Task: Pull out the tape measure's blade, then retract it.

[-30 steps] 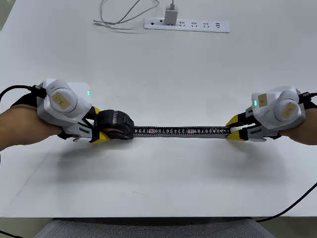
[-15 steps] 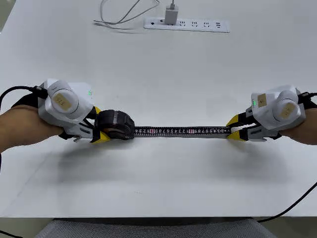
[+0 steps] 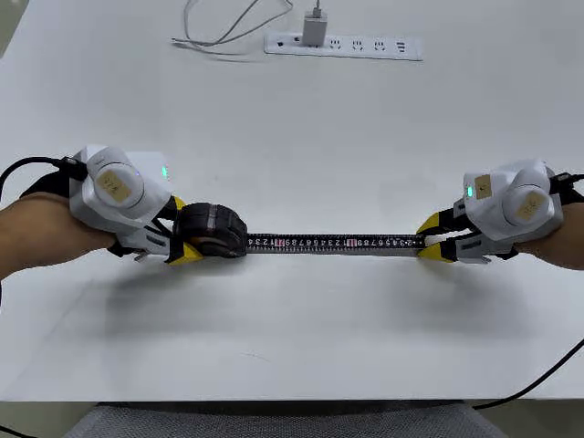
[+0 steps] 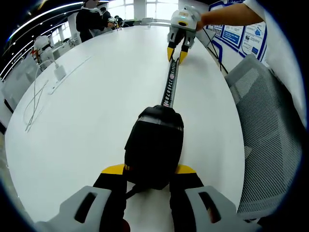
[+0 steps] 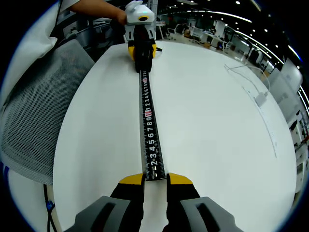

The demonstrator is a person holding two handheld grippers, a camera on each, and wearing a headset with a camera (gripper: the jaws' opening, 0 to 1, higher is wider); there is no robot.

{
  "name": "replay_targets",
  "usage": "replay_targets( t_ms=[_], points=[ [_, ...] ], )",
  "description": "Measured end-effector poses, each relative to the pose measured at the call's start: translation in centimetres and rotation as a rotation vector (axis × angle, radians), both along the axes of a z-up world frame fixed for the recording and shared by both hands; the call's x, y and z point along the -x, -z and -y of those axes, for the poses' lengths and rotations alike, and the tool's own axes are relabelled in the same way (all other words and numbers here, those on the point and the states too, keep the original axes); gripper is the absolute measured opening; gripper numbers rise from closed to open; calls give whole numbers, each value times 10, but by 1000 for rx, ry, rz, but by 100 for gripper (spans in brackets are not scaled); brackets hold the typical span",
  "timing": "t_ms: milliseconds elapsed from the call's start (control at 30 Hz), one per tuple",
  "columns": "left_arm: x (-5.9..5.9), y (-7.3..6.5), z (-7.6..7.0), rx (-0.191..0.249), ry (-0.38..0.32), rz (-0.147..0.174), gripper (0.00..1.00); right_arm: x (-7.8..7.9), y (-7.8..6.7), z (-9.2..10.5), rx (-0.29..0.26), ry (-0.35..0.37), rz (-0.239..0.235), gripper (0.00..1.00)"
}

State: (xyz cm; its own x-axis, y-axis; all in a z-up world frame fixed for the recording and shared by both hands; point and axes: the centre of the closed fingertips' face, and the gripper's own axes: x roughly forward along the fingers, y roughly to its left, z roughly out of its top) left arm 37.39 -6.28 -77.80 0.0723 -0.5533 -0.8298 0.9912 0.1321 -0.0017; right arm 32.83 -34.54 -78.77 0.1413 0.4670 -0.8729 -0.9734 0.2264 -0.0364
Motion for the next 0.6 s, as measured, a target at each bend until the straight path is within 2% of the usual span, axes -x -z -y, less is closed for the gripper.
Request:
replay_targets(
  t_ms=[67,133,267,433,600],
  points=[
    [1,-1,2,7,-4,-5,33,-1,0,0,-1,21,-6,22],
    [1,-1,3,11,-6,-10,40,0,0,-1,-5,18,-6,22],
    [2,-1,3,14,-6,-10,39,0,0,-2,-9,24,-6,21],
    [1,-8,4,39,-12,-11,39,0,-3,-5,-23,32,-2,21],
    [0,-11,-2,60,-51,-16,42,-1,-11,-8,-57,88,2,28]
  ],
)
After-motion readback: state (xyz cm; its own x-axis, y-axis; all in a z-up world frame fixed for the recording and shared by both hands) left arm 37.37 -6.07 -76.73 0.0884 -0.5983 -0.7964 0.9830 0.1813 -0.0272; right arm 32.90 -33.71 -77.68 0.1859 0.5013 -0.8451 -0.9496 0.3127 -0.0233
